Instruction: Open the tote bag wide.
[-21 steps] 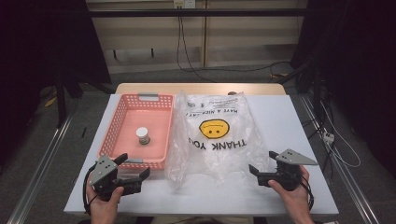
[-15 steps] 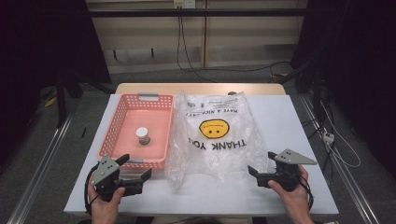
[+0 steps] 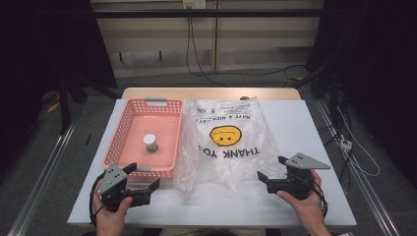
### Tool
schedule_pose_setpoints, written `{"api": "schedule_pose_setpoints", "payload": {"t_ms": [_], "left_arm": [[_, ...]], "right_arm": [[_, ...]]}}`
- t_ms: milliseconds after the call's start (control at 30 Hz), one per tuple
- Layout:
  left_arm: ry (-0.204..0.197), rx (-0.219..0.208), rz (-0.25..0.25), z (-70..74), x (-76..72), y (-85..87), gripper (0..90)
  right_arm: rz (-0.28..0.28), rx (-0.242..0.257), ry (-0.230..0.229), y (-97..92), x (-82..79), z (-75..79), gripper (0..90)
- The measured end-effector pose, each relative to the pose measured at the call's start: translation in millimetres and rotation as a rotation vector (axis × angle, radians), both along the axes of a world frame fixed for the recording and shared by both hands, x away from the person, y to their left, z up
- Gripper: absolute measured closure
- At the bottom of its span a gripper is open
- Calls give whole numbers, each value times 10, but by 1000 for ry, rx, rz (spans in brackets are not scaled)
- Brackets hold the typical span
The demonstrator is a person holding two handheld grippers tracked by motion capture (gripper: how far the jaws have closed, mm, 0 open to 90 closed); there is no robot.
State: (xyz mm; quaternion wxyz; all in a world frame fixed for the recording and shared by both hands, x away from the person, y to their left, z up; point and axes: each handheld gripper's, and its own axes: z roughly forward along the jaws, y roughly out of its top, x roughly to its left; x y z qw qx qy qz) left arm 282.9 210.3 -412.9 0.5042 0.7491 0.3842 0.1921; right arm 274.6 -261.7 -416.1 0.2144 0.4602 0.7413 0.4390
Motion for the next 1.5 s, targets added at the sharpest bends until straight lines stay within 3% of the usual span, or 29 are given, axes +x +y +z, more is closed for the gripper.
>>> {"api": "schedule_pose_setpoints", "payload": {"t_ms": [133,367,600,700,833,900,1000,1067,1133,1167,1333,1400,1433,1500], "left_arm": [[-2,-9,-10,3,-14,9,52],[-7,-6,-19,11,-25,25,52],[-8,-3,-22,13,-24,17,51],[-4,-4,-23,10,-21,11,51],[-1,-4,-31,8,-24,5,51],[0,-6,-30,8,-20,10,51],[0,-4,-31,8,-17,17,51],[2,-4,-35,8,-19,16,51],[0,-3,-38,10,-21,13,51],[0,-1,-39,10,-21,12,51],[0,4,-44,11,-17,9,51],[0,3,-46,11,-18,9,51],[1,2,-46,10,-18,10,51],[1,0,-46,10,-19,11,51]], "right_arm": [[18,-18,-15,93,26,92,114],[79,-31,3,292,111,194,114],[246,-60,92,681,310,184,155],[296,-104,172,793,438,154,153],[332,-107,273,875,606,8,155],[340,-111,295,912,635,-68,159],[357,-155,318,949,636,-129,160],[372,-195,347,976,613,-243,236],[386,-208,349,989,602,-280,222],[424,-211,369,1011,593,-319,212],[443,-227,370,1036,599,-343,263],[423,-255,334,1021,597,-340,411],[423,-255,334,1021,597,-340,411],[414,-269,323,987,612,-336,511]]}}
